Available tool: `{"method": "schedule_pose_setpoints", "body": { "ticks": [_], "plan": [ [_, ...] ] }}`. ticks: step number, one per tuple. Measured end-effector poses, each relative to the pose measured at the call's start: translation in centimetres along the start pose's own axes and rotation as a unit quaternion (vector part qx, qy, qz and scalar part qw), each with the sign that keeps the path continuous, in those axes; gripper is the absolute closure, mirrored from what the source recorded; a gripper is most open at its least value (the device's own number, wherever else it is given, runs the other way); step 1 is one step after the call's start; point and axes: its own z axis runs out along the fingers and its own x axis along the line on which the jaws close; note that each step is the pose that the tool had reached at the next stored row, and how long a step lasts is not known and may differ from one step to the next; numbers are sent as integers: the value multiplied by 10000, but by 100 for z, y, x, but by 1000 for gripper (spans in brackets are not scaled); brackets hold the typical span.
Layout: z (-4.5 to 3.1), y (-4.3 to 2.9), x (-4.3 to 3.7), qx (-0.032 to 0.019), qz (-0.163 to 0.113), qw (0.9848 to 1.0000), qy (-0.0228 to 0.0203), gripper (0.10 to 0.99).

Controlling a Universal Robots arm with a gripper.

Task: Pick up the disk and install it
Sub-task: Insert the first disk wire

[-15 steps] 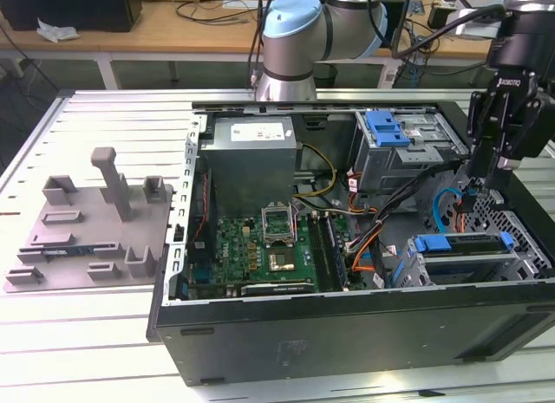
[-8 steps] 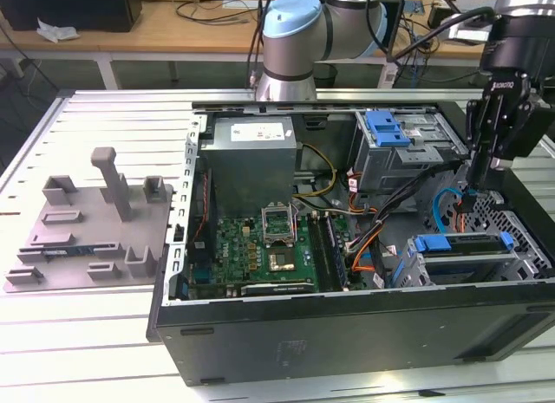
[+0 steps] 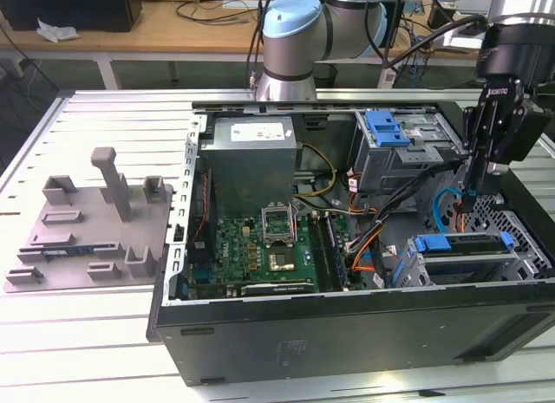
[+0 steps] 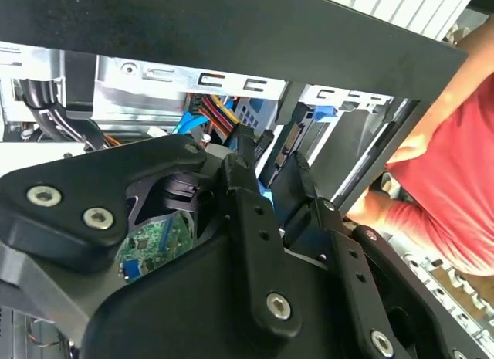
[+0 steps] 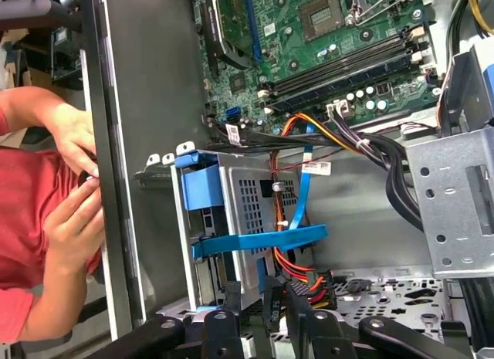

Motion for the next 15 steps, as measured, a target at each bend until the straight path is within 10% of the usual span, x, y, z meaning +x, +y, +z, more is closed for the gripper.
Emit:
{"method": "schedule_pose_setpoints", "body": {
  "ticks": [15],
  "plan": [
    [8, 1, -13, 5, 6, 10000, 33, 804]
  ]
}}
